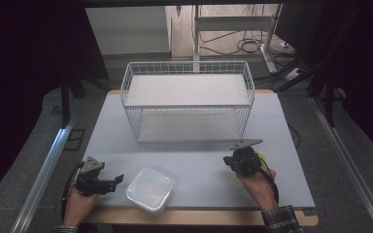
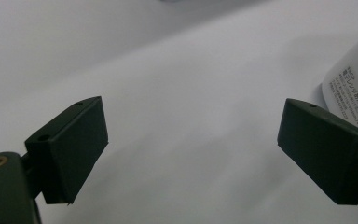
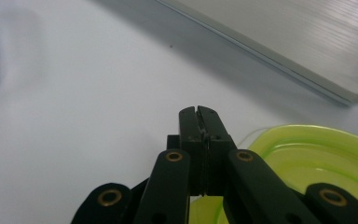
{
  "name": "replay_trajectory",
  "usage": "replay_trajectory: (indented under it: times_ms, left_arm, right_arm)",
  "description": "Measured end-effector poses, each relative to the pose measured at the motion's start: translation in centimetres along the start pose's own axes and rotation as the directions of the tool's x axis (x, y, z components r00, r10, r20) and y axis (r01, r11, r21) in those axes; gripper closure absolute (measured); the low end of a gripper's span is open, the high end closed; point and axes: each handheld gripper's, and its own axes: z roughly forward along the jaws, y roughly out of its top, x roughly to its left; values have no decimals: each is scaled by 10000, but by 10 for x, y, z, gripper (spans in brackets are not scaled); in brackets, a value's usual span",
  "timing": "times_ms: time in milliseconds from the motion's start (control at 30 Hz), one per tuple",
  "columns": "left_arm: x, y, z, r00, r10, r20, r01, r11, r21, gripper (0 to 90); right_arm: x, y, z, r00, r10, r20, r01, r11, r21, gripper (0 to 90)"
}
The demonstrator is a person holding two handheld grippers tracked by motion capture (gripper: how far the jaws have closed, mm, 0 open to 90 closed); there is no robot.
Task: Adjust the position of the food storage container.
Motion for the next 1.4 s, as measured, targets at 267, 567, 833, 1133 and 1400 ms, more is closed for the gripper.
replay_trajectory:
  times_ms: [267, 567, 833, 1133, 1400]
  left_arm:
    - [-4, 1, -1, 9998, 184, -2, -183, 9991, 392, 74]
    - [-16, -6, -19, 9946, 741, 727, -792, 9944, 695, 378]
    - [-38, -11, -23, 9771, 999, 1881, -1244, 9846, 1231, 676]
    - [-56, -3, -16, 9630, 652, 2616, -1037, 9852, 1362, 769]
    - [-73, 2, -12, 9549, 653, 2896, -1112, 9832, 1448, 773]
  right_arm:
    - [-20, -19, -19, 9978, 597, 288, -595, 9982, -58, 893]
    - [-5, -25, -25, 9986, 355, -380, -360, 9993, -124, 875]
    - [21, -26, -26, 9934, 153, -1138, -176, 9996, -199, 878]
    - [54, -29, -21, 9692, 124, -2460, -122, 9999, 23, 881]
    - [77, -29, -13, 9487, -196, -3157, 319, 9989, 337, 881]
